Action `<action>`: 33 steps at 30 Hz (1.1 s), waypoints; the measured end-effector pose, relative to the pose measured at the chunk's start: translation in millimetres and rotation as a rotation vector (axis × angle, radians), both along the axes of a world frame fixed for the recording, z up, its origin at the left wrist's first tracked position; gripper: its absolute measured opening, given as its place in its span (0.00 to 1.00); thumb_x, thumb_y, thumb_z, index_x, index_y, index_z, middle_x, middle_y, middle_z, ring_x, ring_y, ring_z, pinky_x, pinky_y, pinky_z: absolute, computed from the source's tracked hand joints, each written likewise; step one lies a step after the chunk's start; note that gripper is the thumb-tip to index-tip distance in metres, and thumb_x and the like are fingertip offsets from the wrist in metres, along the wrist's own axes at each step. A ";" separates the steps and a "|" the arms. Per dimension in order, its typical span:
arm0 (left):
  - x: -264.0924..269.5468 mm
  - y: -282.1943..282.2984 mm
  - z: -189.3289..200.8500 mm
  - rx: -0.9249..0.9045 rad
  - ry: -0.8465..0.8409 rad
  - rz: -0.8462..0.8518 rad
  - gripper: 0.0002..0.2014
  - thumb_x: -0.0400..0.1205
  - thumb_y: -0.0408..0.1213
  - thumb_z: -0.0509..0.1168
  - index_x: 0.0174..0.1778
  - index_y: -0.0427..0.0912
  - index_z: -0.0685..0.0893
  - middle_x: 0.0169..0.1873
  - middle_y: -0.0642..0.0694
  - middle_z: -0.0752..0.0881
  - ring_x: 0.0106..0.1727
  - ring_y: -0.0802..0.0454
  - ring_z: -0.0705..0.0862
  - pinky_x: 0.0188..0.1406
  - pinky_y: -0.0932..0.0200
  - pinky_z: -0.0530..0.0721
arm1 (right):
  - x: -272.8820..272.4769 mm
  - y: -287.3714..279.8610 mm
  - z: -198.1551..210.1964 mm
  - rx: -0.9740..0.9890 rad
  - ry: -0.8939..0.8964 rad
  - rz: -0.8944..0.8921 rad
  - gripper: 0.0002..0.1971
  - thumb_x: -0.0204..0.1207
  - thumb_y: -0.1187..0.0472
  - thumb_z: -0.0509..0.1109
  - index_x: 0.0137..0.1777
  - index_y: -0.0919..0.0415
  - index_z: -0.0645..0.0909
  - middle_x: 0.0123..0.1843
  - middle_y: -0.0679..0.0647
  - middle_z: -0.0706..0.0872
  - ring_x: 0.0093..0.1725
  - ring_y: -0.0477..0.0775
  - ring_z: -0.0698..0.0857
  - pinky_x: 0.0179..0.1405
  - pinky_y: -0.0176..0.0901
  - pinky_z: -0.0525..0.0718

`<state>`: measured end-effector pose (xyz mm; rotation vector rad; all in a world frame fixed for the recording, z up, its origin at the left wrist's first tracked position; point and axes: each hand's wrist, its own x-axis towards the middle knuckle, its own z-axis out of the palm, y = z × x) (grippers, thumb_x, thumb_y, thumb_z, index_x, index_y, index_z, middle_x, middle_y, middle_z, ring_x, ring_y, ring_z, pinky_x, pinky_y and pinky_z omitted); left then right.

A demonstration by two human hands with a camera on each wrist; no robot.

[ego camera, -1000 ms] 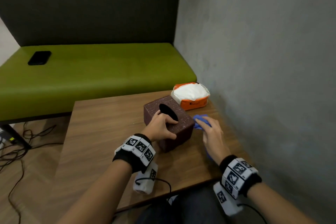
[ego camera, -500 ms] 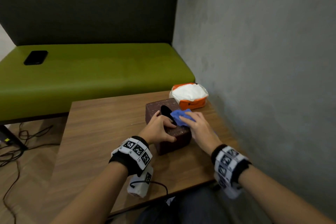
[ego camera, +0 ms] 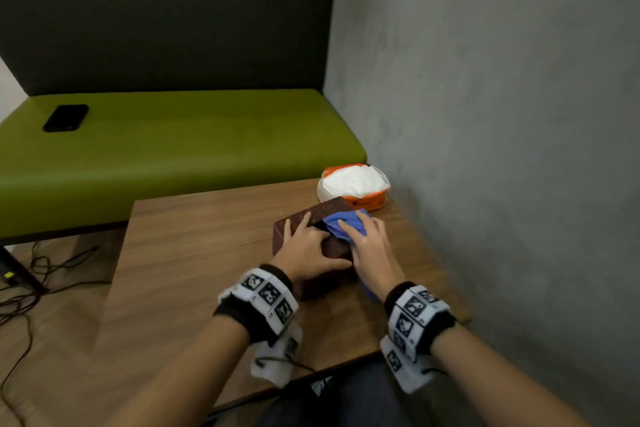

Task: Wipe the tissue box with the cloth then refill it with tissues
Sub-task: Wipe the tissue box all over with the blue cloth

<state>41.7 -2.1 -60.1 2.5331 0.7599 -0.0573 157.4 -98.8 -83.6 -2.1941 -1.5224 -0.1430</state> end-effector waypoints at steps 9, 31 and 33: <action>-15.1 -1.6 -21.0 0.077 -0.224 0.020 0.32 0.70 0.45 0.74 0.71 0.43 0.76 0.73 0.42 0.77 0.84 0.51 0.53 0.83 0.51 0.44 | 10.5 -20.4 3.8 -0.078 -0.020 0.079 0.30 0.64 0.84 0.64 0.66 0.63 0.79 0.63 0.68 0.81 0.60 0.72 0.77 0.63 0.61 0.81; -23.6 5.3 -19.9 0.017 -0.247 -0.015 0.34 0.68 0.45 0.76 0.70 0.42 0.77 0.75 0.41 0.74 0.84 0.56 0.53 0.82 0.57 0.45 | 11.6 -15.0 6.8 -0.075 0.025 0.079 0.26 0.67 0.84 0.65 0.66 0.68 0.78 0.66 0.73 0.79 0.70 0.73 0.75 0.67 0.55 0.76; -23.5 5.4 -19.2 0.023 -0.240 -0.017 0.33 0.68 0.46 0.76 0.70 0.42 0.78 0.74 0.42 0.75 0.84 0.56 0.53 0.82 0.58 0.45 | 4.5 -4.1 7.6 -0.060 0.010 0.029 0.20 0.70 0.78 0.69 0.63 0.68 0.81 0.63 0.73 0.81 0.65 0.73 0.79 0.62 0.60 0.81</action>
